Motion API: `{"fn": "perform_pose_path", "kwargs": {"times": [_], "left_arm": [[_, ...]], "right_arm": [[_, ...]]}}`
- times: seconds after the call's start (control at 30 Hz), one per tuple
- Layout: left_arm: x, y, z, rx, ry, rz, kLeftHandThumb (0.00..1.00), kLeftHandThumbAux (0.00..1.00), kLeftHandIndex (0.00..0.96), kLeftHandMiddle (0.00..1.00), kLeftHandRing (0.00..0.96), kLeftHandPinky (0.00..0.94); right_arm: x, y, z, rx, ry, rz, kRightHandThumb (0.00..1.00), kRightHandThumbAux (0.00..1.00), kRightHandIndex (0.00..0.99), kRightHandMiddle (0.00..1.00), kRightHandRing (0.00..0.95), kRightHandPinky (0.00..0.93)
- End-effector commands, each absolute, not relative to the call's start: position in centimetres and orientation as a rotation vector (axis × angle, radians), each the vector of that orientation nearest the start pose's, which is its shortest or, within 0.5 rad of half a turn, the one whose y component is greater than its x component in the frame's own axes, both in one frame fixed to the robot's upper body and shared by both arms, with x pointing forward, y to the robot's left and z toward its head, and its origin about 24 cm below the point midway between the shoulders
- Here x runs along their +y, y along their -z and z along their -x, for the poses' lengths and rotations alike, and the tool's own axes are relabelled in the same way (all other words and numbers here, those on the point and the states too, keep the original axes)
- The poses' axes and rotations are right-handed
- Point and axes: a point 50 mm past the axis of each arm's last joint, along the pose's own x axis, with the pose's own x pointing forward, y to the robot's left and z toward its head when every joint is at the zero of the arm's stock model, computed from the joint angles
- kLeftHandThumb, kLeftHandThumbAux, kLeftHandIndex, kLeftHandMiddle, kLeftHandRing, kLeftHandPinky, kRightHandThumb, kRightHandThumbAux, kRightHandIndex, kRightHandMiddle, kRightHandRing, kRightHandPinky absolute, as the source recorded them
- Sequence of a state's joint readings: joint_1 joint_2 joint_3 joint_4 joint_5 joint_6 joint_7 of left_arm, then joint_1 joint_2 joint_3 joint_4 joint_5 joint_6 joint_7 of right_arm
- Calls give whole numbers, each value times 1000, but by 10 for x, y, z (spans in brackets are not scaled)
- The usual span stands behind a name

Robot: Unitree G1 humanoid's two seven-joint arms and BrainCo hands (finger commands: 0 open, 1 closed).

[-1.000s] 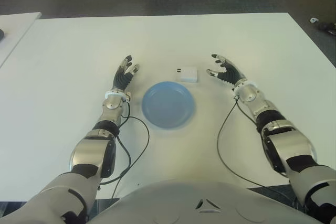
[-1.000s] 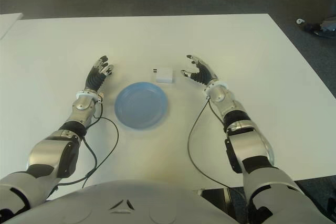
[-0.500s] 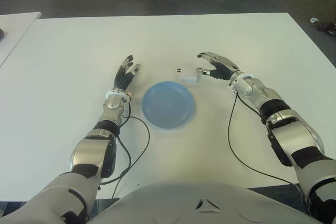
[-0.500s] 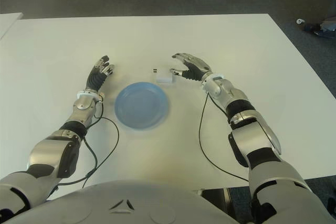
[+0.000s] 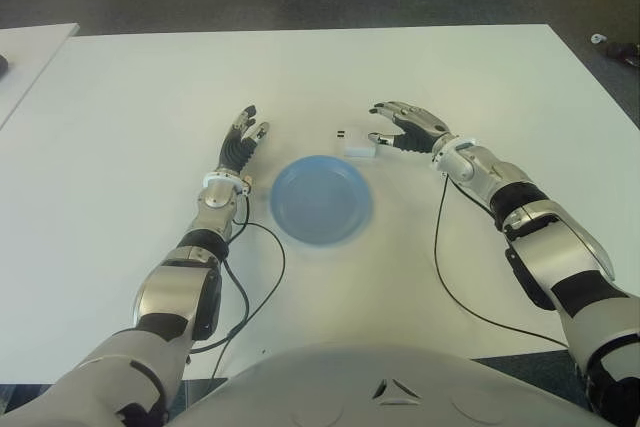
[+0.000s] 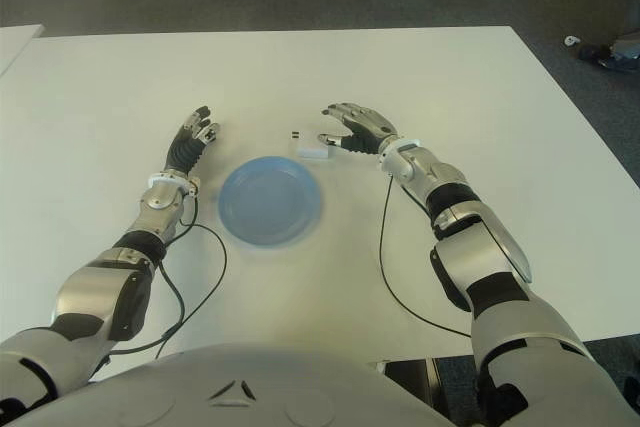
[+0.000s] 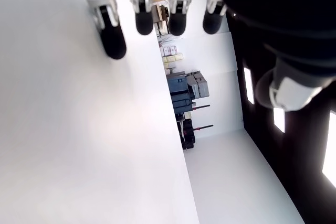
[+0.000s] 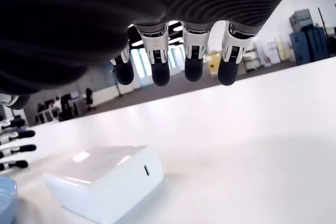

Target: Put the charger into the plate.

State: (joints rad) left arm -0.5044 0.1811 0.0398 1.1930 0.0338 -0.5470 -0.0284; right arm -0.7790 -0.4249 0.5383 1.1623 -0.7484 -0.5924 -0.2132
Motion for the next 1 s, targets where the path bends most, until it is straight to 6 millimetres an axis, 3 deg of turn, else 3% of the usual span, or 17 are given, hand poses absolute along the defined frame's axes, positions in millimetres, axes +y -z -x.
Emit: {"fn": "perform_pose_path", "kwargs": {"times": [0.03,0.4,1.0], "left_arm": [[173,54,-289,338,123,-201,119,441,0,0,0,11],[172,54,-291,361,114,-178,138,504,0,0,0,4],[169,54,-292,364,115,-139,114,499,0,0,0,16]], "right_arm": [[-157,-33,-350,-196,-589,1381,351,101,0,0,0,0],[-148,-31,-351,-185,-635,1412,362,103,0,0,0,0],[-141,-20,-352,-165,-659,1580,375,105,0,0,0,0]]}}
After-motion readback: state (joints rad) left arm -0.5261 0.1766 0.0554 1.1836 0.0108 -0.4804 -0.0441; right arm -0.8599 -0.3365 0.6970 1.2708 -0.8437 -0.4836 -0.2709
